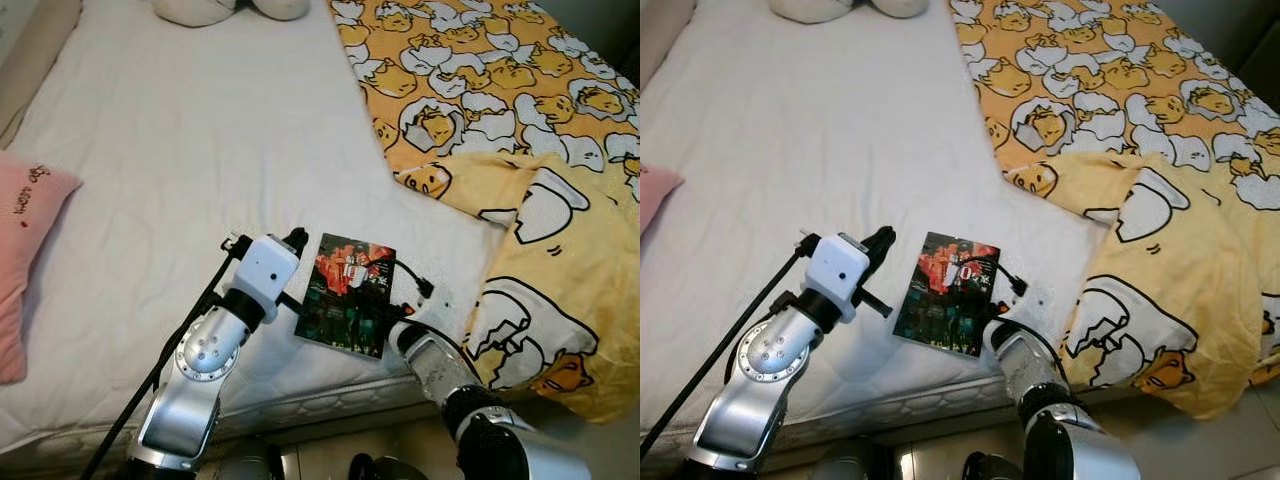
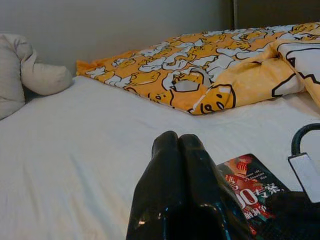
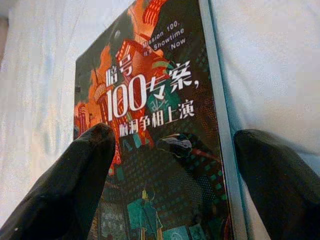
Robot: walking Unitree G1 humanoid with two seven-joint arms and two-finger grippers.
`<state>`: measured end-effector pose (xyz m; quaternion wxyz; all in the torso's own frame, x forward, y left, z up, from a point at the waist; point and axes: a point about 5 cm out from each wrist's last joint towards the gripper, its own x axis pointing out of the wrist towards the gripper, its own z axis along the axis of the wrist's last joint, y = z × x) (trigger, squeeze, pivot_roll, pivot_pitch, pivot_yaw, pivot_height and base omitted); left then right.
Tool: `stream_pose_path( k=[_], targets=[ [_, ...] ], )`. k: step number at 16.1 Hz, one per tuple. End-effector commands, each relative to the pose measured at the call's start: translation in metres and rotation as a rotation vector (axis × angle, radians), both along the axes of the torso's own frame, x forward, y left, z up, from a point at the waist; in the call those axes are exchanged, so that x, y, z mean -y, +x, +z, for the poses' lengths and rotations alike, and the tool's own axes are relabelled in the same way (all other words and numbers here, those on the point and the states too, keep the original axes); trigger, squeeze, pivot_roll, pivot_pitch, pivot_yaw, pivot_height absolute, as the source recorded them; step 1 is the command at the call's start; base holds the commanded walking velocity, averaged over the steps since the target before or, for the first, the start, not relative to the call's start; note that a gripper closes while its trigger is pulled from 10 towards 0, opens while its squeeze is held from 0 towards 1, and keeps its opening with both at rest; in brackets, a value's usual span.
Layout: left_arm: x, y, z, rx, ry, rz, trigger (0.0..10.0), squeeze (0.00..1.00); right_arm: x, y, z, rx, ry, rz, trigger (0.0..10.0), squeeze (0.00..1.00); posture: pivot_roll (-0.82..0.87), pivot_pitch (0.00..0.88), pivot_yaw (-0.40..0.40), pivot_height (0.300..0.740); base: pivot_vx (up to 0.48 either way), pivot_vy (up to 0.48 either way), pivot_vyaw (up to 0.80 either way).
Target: Clean up the room
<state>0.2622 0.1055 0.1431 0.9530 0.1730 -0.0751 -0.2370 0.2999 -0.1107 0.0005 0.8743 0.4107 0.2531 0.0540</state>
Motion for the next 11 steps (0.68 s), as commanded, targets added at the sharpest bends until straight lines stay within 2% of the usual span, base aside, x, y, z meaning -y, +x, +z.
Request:
stream_pose_path(
  k=[1,4,5,6,7,8,11],
  targets=[
    [-0.001,0.001,-0.004,-0.02,0.016,0.01,10.0,0.0,-0.008,-0.003,-0.004,-0.042,-0.01,0.047,10.0,0.0,0.24,0.126,-0.042,0.74,0.0,0.0,0.0],
    [-0.001,0.002,-0.005,-0.023,0.018,0.015,10.0,0.0,-0.016,-0.002,-0.002,-0.063,-0.003,0.09,9.9,0.0,0.24,0.123,-0.043,0.74,0.0,0.0,0.0],
    [-0.001,0.001,-0.006,-0.025,0.017,0.015,10.0,0.0,-0.018,-0.003,-0.003,-0.078,-0.017,0.101,3.1,0.0,0.24,0.121,-0.043,0.74,0.0,0.0,0.0],
    [0.001,0.0,-0.006,-0.03,0.016,0.005,10.0,0.0,-0.02,-0.004,-0.004,-0.085,-0.02,0.117,0.0,0.0,0.24,0.121,-0.04,0.74,0.0,0.0,0.0],
    [0.008,-0.004,-0.009,-0.072,-0.014,-0.06,10.0,0.0,-0.022,-0.006,-0.005,-0.087,-0.016,0.123,0.0,0.0,0.24,0.123,-0.037,0.74,0.0,0.0,0.0],
    [0.016,-0.013,-0.016,-0.171,-0.054,-0.151,10.0,0.0,-0.023,-0.007,-0.006,-0.09,-0.01,0.125,0.0,0.0,0.24,0.124,-0.029,0.74,0.0,0.0,0.0],
    [0.02,-0.031,-0.031,-0.276,0.033,-0.294,10.0,0.0,-0.027,-0.01,-0.009,-0.098,-0.003,0.128,0.0,0.0,0.24,0.125,-0.014,0.74,0.0,0.0,0.0]
  ],
)
